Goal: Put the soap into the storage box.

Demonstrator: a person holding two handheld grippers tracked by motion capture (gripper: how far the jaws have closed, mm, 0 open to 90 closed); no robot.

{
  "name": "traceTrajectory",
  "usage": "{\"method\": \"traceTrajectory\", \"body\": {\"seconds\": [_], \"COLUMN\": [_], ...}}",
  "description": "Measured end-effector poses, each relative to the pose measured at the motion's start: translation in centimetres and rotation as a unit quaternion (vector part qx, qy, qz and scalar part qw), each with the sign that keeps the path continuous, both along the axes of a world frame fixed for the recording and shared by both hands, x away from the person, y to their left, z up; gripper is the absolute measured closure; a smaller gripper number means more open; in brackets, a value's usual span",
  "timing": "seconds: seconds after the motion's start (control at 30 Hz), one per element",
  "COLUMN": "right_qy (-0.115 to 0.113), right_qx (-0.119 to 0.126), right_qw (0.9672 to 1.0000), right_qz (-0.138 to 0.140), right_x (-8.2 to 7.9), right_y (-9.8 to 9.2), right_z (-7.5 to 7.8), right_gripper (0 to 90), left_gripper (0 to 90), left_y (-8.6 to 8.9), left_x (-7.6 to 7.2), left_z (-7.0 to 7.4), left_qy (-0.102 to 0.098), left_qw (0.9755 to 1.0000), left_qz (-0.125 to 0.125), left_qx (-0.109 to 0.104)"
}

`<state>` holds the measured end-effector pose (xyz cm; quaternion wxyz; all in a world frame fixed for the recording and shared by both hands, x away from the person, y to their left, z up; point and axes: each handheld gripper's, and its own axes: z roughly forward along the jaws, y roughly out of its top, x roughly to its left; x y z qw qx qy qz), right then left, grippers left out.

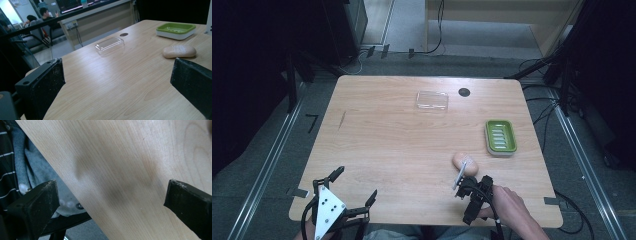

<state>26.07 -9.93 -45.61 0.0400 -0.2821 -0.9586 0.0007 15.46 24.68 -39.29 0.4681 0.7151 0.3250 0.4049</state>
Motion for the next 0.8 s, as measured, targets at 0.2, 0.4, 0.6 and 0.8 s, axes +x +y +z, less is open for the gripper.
{"method": "traceTrajectory", "body": {"seconds": [0.2,0.4,0.6,0.8], "right_qy": [-0.005,-0.01,-0.021,-0.022], "right_qx": [-0.002,-0.001,0.004,0.004], "right_qw": [1.0,0.9999,0.9997,0.9996], "right_qz": [-0.005,-0.006,-0.013,-0.016], "right_x": [0.1,0.3,0.9,1.6], "right_y": [-0.3,-0.4,-0.6,-0.5], "right_z": [0.3,0.6,1.2,1.6], "right_gripper": [0.0,0.0,0.0,0.0], "left_gripper": [0.0,0.0,0.0,0.0], "left_y": [-0.1,0.0,0.0,0.0], "left_x": [0.0,0.0,-0.1,-0.1], "left_z": [0.0,0.0,0.0,0.0], "left_qy": [-0.001,0.0,-0.001,-0.001], "left_qw": [1.0,1.0,1.0,1.0], "left_qz": [-0.003,-0.003,-0.002,-0.001], "left_qx": [0.001,0.003,0.004,0.002]}}
